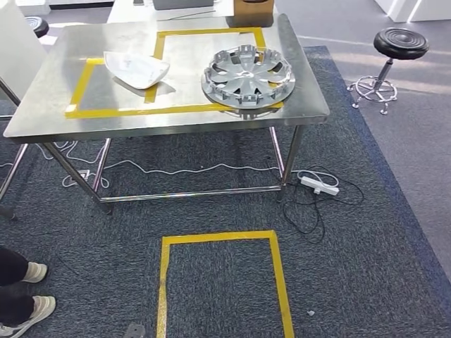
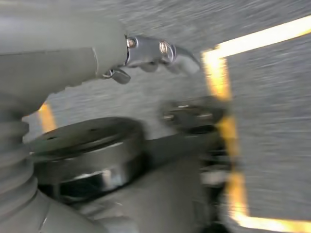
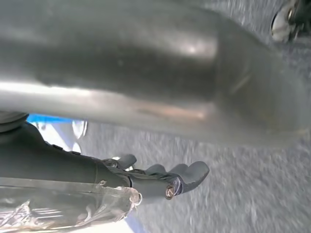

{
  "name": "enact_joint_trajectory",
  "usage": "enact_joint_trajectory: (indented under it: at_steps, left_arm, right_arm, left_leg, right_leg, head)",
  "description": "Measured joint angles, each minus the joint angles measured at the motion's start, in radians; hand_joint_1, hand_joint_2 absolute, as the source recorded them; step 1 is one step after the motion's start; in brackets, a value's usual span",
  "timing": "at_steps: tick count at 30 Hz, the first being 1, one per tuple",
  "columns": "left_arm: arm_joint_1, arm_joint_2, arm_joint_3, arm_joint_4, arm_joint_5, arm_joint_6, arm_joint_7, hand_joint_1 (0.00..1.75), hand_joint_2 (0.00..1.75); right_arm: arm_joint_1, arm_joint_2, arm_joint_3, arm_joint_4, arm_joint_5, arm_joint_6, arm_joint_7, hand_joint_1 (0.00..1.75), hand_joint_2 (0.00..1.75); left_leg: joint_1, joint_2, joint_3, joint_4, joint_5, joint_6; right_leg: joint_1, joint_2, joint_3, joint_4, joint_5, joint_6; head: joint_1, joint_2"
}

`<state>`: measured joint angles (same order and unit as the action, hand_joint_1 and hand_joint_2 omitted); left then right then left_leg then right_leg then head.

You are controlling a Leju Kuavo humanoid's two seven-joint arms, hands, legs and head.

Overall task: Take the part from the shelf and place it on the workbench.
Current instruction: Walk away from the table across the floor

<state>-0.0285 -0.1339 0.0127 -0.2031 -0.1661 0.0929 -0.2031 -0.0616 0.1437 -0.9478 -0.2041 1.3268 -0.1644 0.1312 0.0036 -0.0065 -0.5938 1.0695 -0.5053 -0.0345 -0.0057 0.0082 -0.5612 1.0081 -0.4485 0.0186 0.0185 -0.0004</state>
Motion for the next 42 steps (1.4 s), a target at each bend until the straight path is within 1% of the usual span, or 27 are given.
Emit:
enact_joint_trajectory:
  at_steps: [1, 2, 3, 4, 5, 8, 10, 13, 15, 17, 18, 19, 20, 22, 24, 27, 29, 30, 32, 33, 34, 35, 36, 38, 39, 40, 42]
  left_arm:
    - [0.0, 0.0, -0.004, 0.001, -0.002, -0.008, 0.037, 0.0, 1.31]
    - [0.0, 0.0, -0.006, 0.002, -0.005, -0.017, 0.066, 0.0, 1.75]
    - [0.0, 0.001, -0.01, 0.002, -0.012, -0.024, 0.089, 0.0, 1.75]
    - [-0.001, 0.001, -0.015, 0.002, -0.021, -0.026, 0.107, 0.0, 1.75]
    - [-0.002, 0.002, -0.021, 0.002, -0.03, -0.023, 0.119, 0.0, 1.75]
    - [-0.005, 0.006, -0.034, 0.002, -0.042, -0.011, 0.133, 0.0, 1.75]
    - [-0.006, 0.008, -0.037, 0.002, -0.043, -0.004, 0.133, 0.0, 1.75]
    - [-0.003, 0.01, -0.038, 0.002, -0.039, 0.01, 0.131, 0.0, 1.75]
    - [-0.002, 0.01, -0.038, 0.002, -0.036, 0.017, 0.126, 0.0, 1.75]
    - [-0.001, 0.01, -0.038, 0.002, -0.031, 0.028, 0.112, 0.0, 1.75]
    - [0.0, 0.01, -0.038, 0.002, -0.028, 0.034, 0.102, 0.0, 1.75]
    - [0.001, 0.01, -0.038, 0.002, -0.027, 0.038, 0.091, 0.0, 1.75]
    - [0.002, 0.01, -0.038, 0.002, -0.026, 0.041, 0.081, 0.0, 1.75]
    - [0.002, 0.01, -0.038, 0.002, -0.028, 0.04, 0.068, 0.0, 1.75]
    - [0.001, 0.01, -0.038, 0.002, -0.031, 0.036, 0.061, 0.0, 1.75]
    - [0.0, 0.011, -0.038, 0.002, -0.033, 0.017, 0.073, 0.0, 1.75]
    - [-0.002, 0.009, -0.038, 0.002, -0.035, -0.006, 0.117, 0.0, 1.75]
    - [-0.004, 0.007, -0.038, 0.002, -0.038, -0.014, 0.146, 0.0, 1.75]
    - [-0.01, 0.002, -0.038, 0.002, -0.048, -0.017, 0.194, 0.0, 1.75]
    - [-0.014, 0.0, -0.038, 0.002, -0.051, -0.013, 0.21, 0.0, 1.75]
    - [-0.017, -0.002, -0.038, 0.002, -0.053, -0.007, 0.223, 0.0, 1.75]
    - [-0.02, -0.005, -0.038, 0.002, -0.054, -0.001, 0.231, 0.0, 1.75]
    - [-0.021, -0.007, -0.038, 0.002, -0.057, 0.004, 0.239, 0.0, 1.75]
    - [-0.022, -0.011, -0.039, 0.002, -0.062, 0.013, 0.249, 0.0, 1.75]
    - [-0.022, -0.012, -0.04, 0.002, -0.064, 0.015, 0.251, 0.0, 1.75]
    - [-0.022, -0.014, -0.041, 0.002, -0.066, 0.017, 0.251, 0.0, 1.75]
    - [-0.021, -0.016, -0.043, 0.002, -0.069, 0.02, 0.252, 0.0, 1.75]
  right_arm:
    - [-0.003, 0.001, -0.009, 0.0, -0.006, 0.017, -0.001, 0.0, 0.0]
    - [-0.005, 0.002, -0.016, 0.0, -0.006, 0.033, -0.006, 0.0, 0.0]
    - [-0.006, 0.002, -0.021, 0.0, 0.001, 0.046, -0.016, 0.0, 0.0]
    - [-0.006, 0.003, -0.022, 0.0, 0.012, 0.055, -0.028, 0.0, 0.0]
    - [-0.006, 0.004, -0.022, 0.0, 0.024, 0.062, -0.041, 0.0, 0.0]
    - [-0.008, 0.008, -0.02, 0.0, 0.041, 0.065, -0.075, 0.0, 0.0]
    - [-0.008, 0.01, -0.019, 0.0, 0.042, 0.056, -0.105, 0.0, 0.0]
    - [-0.006, 0.013, -0.018, 0.0, 0.042, 0.024, -0.158, 0.0, 0.0]
    - [-0.006, 0.016, -0.018, 0.0, 0.042, 0.011, -0.183, 0.0, 0.0]
    - [-0.004, 0.019, -0.015, 0.0, 0.04, 0.009, -0.238, 0.0, 0.0]
    - [-0.002, 0.021, -0.013, 0.0, 0.037, 0.014, -0.285, 0.0, 0.0]
    - [-0.001, 0.022, -0.01, 0.0, 0.035, 0.022, -0.334, 0.0, 0.0]
    - [0.0, 0.022, -0.007, 0.0, 0.031, 0.033, -0.38, 0.0, 0.0]
    - [0.0, 0.023, -0.002, 0.0, 0.028, 0.054, -0.429, 0.0, 0.0]
    - [-0.002, 0.023, 0.005, 0.002, 0.033, 0.069, -0.433, 0.0, 0.0]
    - [0.0, 0.024, 0.014, 0.003, 0.053, 0.095, -0.403, 0.0, 0.0]
    - [0.001, 0.021, 0.024, 0.003, 0.073, 0.113, -0.366, 0.0, 0.0]
    - [-0.001, 0.017, 0.03, 0.003, 0.083, 0.12, -0.344, 0.0, 0.0]
    - [-0.003, 0.01, 0.04, 0.003, 0.094, 0.126, -0.305, 0.0, 0.0]
    - [-0.003, 0.007, 0.043, 0.003, 0.095, 0.123, -0.285, 0.0, 0.0]
    - [-0.002, 0.004, 0.045, 0.003, 0.094, 0.116, -0.265, 0.0, 0.0]
    - [-0.002, 0.002, 0.046, 0.003, 0.091, 0.107, -0.243, 0.0, 0.0]
    - [-0.003, 0.0, 0.046, 0.003, 0.088, 0.097, -0.221, 0.0, 0.0]
    - [-0.003, -0.001, 0.046, 0.003, 0.083, 0.081, -0.182, 0.0, 0.0]
    - [-0.003, -0.001, 0.046, 0.003, 0.082, 0.077, -0.167, 0.0, 0.0]
    - [-0.004, -0.001, 0.046, 0.003, 0.08, 0.073, -0.155, 0.0, 0.0]
    - [-0.003, -0.001, 0.046, 0.003, 0.075, 0.068, -0.14, 0.0, 0.0]
  left_leg:
    - [0.0, 0.0, -0.031, 0.064, -0.033, -0.003]
    - [0.0, 0.0, -0.064, 0.132, -0.062, -0.005]
    - [0.0, 0.0, -0.089, 0.181, -0.075, -0.006]
    - [0.0, 0.0, -0.098, 0.198, -0.071, -0.006]
    - [0.0, 0.0, -0.086, 0.176, -0.047, -0.005]
    - [0.0, 0.0, 0.013, -0.011, 0.041, 0.002]
    - [0.0, -0.001, 0.042, -0.075, 0.052, 0.01]
    - [0.0, -0.002, 0.041, -0.082, 0.054, 0.028]
    - [0.004, -0.001, 0.041, -0.084, 0.058, 0.038]
    - [0.004, 0.0, 0.04, -0.084, 0.058, 0.042]
    - [0.004, 0.001, 0.04, -0.084, 0.058, 0.042]
    - [0.004, 0.001, 0.04, -0.083, 0.058, 0.042]
    - [0.004, 0.001, 0.041, -0.083, 0.057, 0.042]
    - [0.005, 0.0, 0.044, -0.082, 0.056, 0.038]
    - [0.001, -0.002, 0.045, -0.078, 0.053, 0.029]
    - [-0.001, -0.004, 0.043, -0.081, 0.057, 0.012]
    - [0.002, -0.004, 0.034, -0.063, 0.041, 0.003]
    - [0.002, -0.003, 0.017, -0.027, 0.017, -0.001]
    - [0.002, -0.002, -0.044, 0.102, -0.05, -0.007]
    - [0.003, -0.002, -0.073, 0.165, -0.074, -0.008]
    - [0.002, -0.002, -0.089, 0.201, -0.08, -0.008]
    - [0.002, -0.002, -0.086, 0.202, -0.067, -0.007]
    - [0.003, -0.002, -0.063, 0.162, -0.036, -0.006]
    - [0.002, -0.001, 0.006, 0.032, 0.028, -0.001]
    - [0.003, -0.001, 0.032, -0.023, 0.042, 0.002]
    - [0.002, -0.001, 0.042, -0.049, 0.043, 0.007]
    - [0.001, -0.003, 0.035, -0.048, 0.031, 0.02]
  right_leg:
    - [0.0, 0.0, -0.002, 0.0, 0.001, -0.003]
    - [0.0, -0.001, -0.004, 0.0, 0.002, -0.004]
    - [0.001, -0.002, -0.005, 0.0, 0.002, -0.005]
    - [0.001, -0.002, -0.006, 0.0, 0.003, -0.005]
    - [0.001, -0.002, -0.006, 0.0, 0.003, -0.004]
    - [0.003, 0.0, -0.004, 0.003, 0.003, 0.001]
    - [0.007, 0.001, -0.008, 0.005, 0.003, 0.011]
    - [0.006, 0.0, -0.014, 0.009, -0.002, 0.025]
    - [0.004, -0.001, -0.044, 0.076, -0.046, 0.035]
    - [0.003, -0.002, -0.103, 0.213, -0.116, 0.042]
    - [0.003, -0.002, -0.128, 0.27, -0.138, 0.044]
    - [0.003, -0.002, -0.139, 0.296, -0.141, 0.045]
    - [0.002, -0.002, -0.13, 0.281, -0.124, 0.044]
    - [0.0, -0.002, -0.064, 0.154, -0.057, 0.044]
    - [-0.002, 0.001, -0.004, 0.038, -0.018, 0.04]
    - [0.0, 0.006, 0.005, 0.011, -0.013, 0.023]
    - [-0.001, 0.005, 0.004, 0.008, -0.009, 0.01]
    - [-0.003, 0.005, 0.004, 0.006, -0.007, 0.004]
    - [-0.002, 0.002, 0.001, 0.006, -0.006, -0.003]
    - [-0.001, 0.0, 0.0, 0.006, -0.006, -0.004]
    - [-0.001, -0.001, 0.0, 0.006, -0.006, -0.005]
    - [-0.001, -0.002, 0.001, 0.006, -0.006, -0.005]
    - [-0.001, -0.001, 0.002, 0.006, -0.006, -0.004]
    - [0.001, 0.002, 0.004, 0.009, -0.007, 0.0]
    - [0.004, 0.003, 0.001, 0.014, -0.009, 0.004]
    - [0.006, 0.003, -0.005, 0.02, -0.011, 0.008]
    - [0.007, 0.002, -0.019, 0.037, -0.015, 0.019]
  head:
    - [-0.001, 0.0]
    - [-0.001, 0.0]
    - [-0.001, 0.0]
    - [-0.001, 0.0]
    - [-0.001, 0.0]
    - [-0.003, 0.0]
    - [-0.004, 0.0]
    - [-0.002, 0.0]
    - [0.002, 0.0]
    - [0.006, 0.0]
    - [0.006, 0.0]
    - [0.006, 0.0]
    - [0.006, 0.0]
    - [0.006, 0.0]
    - [0.006, 0.0]
    - [0.002, 0.0]
    - [0.0, 0.0]
    - [-0.004, 0.0]
    - [-0.01, 0.0]
    - [-0.011, 0.0]
    - [-0.011, 0.0]
    - [-0.011, 0.0]
    - [-0.011, 0.0]
    - [-0.011, 0.0]
    - [-0.012, 0.0]
    - [-0.012, 0.0]
    - [-0.012, 0.0]
